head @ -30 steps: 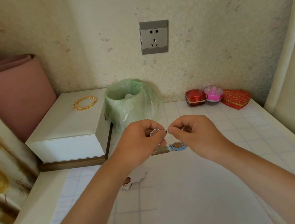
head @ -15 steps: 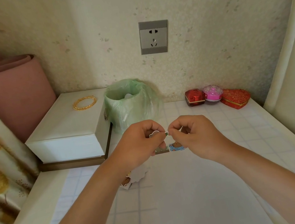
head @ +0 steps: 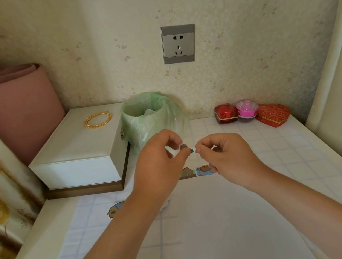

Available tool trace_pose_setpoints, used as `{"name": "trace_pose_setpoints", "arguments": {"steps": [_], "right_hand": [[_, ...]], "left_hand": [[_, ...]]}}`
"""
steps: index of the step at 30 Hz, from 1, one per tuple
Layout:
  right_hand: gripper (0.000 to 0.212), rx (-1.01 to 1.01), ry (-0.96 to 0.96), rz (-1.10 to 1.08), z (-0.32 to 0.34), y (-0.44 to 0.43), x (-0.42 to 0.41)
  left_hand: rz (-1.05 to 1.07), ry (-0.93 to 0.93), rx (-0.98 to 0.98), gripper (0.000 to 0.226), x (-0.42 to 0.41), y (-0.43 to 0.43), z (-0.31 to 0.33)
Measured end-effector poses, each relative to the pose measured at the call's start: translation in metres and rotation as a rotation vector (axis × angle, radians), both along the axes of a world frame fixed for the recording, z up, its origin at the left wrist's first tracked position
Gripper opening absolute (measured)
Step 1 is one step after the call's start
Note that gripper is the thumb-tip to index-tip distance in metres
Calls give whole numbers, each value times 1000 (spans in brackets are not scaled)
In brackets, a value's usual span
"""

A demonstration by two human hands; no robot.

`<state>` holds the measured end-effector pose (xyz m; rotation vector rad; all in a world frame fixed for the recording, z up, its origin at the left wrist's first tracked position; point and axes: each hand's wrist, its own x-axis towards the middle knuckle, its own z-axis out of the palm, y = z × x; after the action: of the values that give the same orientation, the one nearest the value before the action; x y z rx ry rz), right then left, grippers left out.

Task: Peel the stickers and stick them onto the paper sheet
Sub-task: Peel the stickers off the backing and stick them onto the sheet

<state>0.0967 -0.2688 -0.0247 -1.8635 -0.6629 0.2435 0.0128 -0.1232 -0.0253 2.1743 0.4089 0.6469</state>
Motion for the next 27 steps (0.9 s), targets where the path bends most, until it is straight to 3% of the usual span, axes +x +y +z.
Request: {"name": "trace_pose_setpoints", "arguments": {"steps": [6, 13, 16, 21, 27], "right_hand": [[14, -28, -176, -15, -6, 2, 2], [17, 23, -118, -104, -5, 8, 2], [16, 71, -16, -187, -2, 11, 6], [16, 79, 23, -186, 2, 20, 4], [16, 89, -17, -170, 10, 46, 2]], "left_hand": [[-71, 106, -348, 10, 1, -6, 3], [15, 88, -451, 9, -2, -1, 9], [97, 85, -409, 11, -4, 16, 11], [233, 88, -175, 11, -17, 52, 19], [187, 61, -210, 14, -28, 69, 25]]}}
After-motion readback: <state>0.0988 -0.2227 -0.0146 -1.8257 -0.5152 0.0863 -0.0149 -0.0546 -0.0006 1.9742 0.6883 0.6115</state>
